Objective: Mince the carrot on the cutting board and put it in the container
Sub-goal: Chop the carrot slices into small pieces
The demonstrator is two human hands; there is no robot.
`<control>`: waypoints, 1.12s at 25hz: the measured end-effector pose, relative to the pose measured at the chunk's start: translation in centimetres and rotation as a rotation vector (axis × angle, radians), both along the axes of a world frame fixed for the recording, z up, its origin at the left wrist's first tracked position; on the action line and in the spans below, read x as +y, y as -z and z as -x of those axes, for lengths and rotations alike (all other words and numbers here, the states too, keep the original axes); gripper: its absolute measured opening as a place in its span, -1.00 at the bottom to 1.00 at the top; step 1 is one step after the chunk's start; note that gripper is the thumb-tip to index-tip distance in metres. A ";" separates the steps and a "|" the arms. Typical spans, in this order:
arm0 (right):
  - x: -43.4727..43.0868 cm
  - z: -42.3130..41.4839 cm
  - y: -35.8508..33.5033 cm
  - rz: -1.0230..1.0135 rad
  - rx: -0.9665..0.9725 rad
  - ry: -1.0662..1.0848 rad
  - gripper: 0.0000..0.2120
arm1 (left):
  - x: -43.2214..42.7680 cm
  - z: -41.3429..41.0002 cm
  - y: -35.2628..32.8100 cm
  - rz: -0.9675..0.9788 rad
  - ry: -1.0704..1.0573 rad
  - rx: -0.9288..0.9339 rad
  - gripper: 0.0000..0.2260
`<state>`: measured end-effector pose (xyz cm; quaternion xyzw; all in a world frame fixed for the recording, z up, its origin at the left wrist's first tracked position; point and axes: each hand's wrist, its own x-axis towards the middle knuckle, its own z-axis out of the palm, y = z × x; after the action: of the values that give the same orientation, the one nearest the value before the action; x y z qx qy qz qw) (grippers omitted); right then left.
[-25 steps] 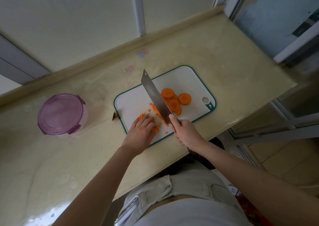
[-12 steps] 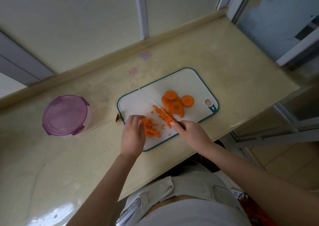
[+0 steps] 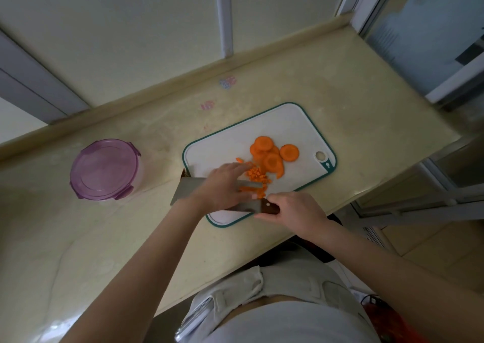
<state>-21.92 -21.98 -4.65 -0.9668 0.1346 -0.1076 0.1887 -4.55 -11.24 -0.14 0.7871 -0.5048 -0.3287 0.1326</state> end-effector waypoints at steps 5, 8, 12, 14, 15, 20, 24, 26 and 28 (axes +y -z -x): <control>0.3 -0.2 -0.4 0.028 -0.036 -0.067 -0.54 | -0.6 -0.1 0.9 -0.154 0.096 0.113 -0.45; 0.2 -0.2 -0.4 0.072 -0.047 -0.086 -0.51 | -0.8 -0.8 1.1 -0.187 0.109 0.142 -0.55; 0.2 -0.3 -0.3 0.052 -0.015 -0.101 -0.47 | -1.2 -1.9 2.0 -0.202 0.093 0.187 -0.69; 0.2 -0.4 -0.6 0.052 0.009 -0.114 -0.49 | -1.5 -2.0 2.2 -0.218 0.069 0.258 -0.77; 0.1 -0.4 -0.7 0.069 0.007 -0.120 -0.53 | -1.7 -2.0 2.2 -0.222 0.049 0.299 -0.80; -0.1 -0.5 -1.3 0.118 0.003 -0.129 -0.59 | -2.3 -2.1 2.0 -0.248 0.115 0.277 -0.65; -0.3 -0.6 -1.4 0.112 -0.020 -0.127 -0.59 | -2.6 -2.7 2.6 -0.196 0.096 0.239 -0.74; -0.5 -0.5 -1.4 0.107 -0.010 -0.137 -0.62 | -2.8 -2.8 3.0 -0.179 0.059 0.198 -0.80; -0.6 -0.5 -1.5 0.099 0.003 -0.127 -0.61 | -2.9 -2.8 3.1 -0.182 0.003 0.136 -0.85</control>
<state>-21.46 -22.60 -3.17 -0.9817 0.0677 -0.1005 0.1469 -1.80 -14.18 -3.24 0.7709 -0.4639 -0.4261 0.0941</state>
